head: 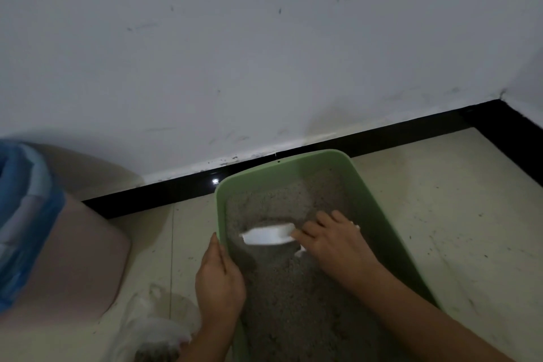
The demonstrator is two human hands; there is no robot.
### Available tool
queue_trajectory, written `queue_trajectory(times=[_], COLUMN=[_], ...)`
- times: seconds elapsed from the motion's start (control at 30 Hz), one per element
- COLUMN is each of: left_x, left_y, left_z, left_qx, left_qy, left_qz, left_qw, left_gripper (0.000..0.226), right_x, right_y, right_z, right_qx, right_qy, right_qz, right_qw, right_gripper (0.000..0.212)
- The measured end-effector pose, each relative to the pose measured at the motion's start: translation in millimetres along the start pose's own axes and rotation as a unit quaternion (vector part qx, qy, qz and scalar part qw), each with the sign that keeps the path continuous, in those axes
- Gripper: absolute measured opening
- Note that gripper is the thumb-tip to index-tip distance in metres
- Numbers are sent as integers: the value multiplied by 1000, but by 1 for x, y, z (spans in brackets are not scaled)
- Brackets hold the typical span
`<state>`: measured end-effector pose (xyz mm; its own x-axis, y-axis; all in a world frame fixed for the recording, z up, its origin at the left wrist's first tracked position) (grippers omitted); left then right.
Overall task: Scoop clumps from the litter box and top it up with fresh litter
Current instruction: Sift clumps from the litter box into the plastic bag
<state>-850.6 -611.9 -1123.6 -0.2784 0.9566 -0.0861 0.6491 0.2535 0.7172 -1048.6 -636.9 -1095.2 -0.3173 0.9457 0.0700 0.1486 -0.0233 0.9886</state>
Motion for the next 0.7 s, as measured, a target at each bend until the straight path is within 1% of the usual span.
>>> queue_trajectory(times=[0.1,0.17,0.23,0.27,0.3,0.37,0.43,0.47,0.6,0.7], left_x=[0,1,2,3,4,9,15,19,27,26], left_y=[1,1,2,3,3,5,5,5,3,2], left_z=[2,2,1,1,2,0,-1,-1,4,6], left_qx=[25,33,47,55,65,90,123,143,188,195], left_qy=[15,17,13,14,18,30,40,46,61,65], left_qz=[-13,-12,-7,-7,-6,3,7,7,6,5], left_qw=[999,999,999,998,998,995,992,989,980,979], left_gripper=[43,43,43,43,43,42,43,43,44,44], right_x=[31,48,62,66,69,75,81,85,106,121], right_y=[9,22,41,51,61,75,78,77,63,43], right_z=[-11,-18,-26,-36,-49,-64,-63,-59,-37,-17], right_qx=[28,44,31,12,-10,-39,-48,-53,-121,-151], right_qy=[31,35,23,-4,-48,-111,-137,-143,-131,-120], right_qz=[24,57,71,59,53,65,107,137,260,367], right_qw=[999,997,997,998,997,991,984,979,949,910], right_gripper=[68,73,66,60,53,38,25,23,26,38])
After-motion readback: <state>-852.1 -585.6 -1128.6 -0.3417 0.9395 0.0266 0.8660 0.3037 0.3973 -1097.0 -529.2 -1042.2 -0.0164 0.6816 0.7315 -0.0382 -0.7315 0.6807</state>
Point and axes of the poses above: each hand's wrist, its own x-axis away from the middle knuckle, its own y-axis out of the back of the hand, z = x × y, the point moved 9 cm from there along -x, towards the middle knuckle, and after that the axes turned 13 degrees about -y, right-handed, at the moved point
